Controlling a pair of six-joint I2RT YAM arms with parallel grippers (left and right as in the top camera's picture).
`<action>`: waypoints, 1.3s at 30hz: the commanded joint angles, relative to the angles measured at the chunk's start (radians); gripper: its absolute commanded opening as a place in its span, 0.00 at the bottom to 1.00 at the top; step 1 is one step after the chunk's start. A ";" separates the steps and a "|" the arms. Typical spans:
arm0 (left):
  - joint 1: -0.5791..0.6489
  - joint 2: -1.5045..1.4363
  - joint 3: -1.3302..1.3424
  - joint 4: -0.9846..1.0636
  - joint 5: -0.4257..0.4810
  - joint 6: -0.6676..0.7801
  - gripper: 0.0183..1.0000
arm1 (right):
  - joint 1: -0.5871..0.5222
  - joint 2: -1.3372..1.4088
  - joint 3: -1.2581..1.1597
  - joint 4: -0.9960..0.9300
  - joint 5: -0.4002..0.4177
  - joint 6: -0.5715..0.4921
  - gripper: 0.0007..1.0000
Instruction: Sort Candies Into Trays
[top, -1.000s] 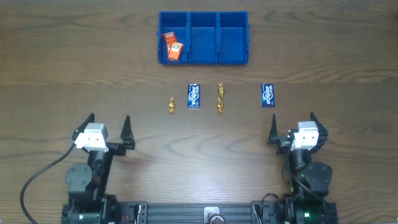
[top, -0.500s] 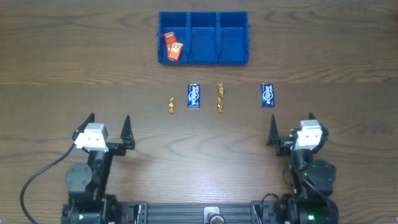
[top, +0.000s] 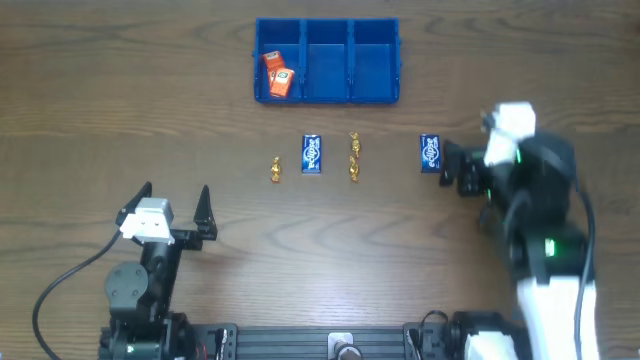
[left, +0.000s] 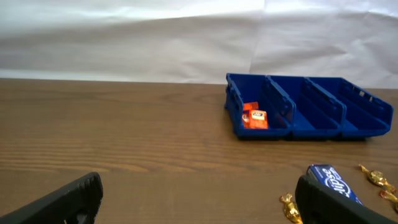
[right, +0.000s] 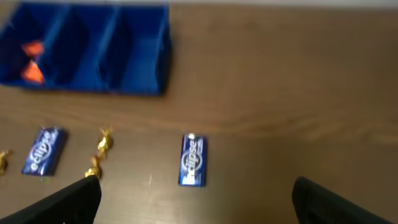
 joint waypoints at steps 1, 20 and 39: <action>0.005 -0.007 -0.018 -0.041 0.022 0.003 1.00 | 0.000 0.277 0.147 -0.088 -0.002 0.064 1.00; 0.005 -0.007 -0.018 -0.041 0.022 0.003 1.00 | 0.060 0.767 0.185 -0.040 0.034 0.116 1.00; 0.005 -0.007 -0.018 -0.041 0.022 0.003 1.00 | 0.085 0.844 0.207 0.022 0.105 0.144 1.00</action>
